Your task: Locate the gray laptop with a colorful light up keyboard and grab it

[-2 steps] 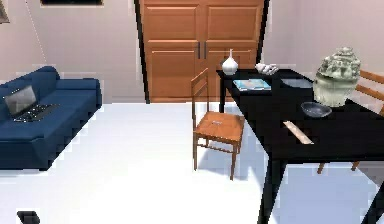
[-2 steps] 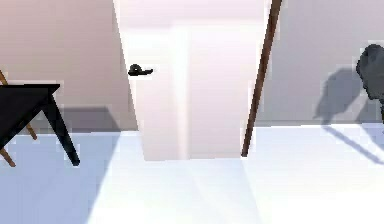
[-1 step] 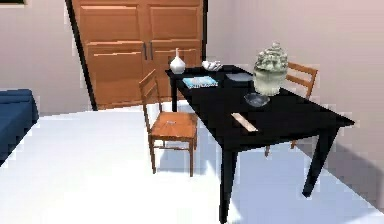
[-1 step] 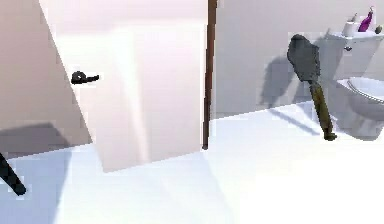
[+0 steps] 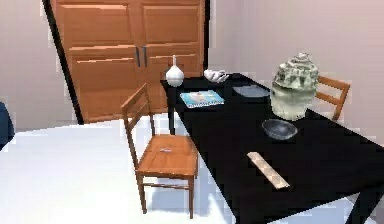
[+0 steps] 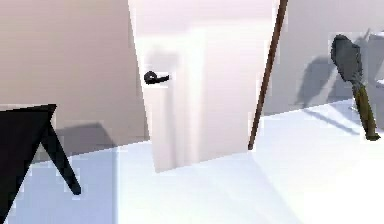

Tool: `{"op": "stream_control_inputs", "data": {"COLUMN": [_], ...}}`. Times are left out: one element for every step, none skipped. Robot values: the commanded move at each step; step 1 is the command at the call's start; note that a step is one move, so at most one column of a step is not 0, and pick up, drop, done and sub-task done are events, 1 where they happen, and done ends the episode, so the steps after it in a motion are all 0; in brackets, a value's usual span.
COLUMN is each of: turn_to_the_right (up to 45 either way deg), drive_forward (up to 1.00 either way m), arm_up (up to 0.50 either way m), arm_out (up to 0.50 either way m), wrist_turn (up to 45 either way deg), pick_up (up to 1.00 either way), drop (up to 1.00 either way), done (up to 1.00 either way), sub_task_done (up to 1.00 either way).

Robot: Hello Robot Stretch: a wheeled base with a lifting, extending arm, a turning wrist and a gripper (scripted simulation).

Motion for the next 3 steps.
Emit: {"op": "stream_control_inputs", "data": {"turn_to_the_right": [-45.0,-12.0,0.0], "drive_forward": [0.0,0.0,1.0], "arm_up": [0.0,0.0,0.0], "arm_out": [0.0,0.0,0.0], "wrist_turn": [0.0,0.0,0.0], "pick_up": [0.0,0.0,0.0], "drop": [0.0,0.0,0.0], "done": [0.0,0.0,0.0], "sub_task_done": [0.0,0.0,0.0]}}
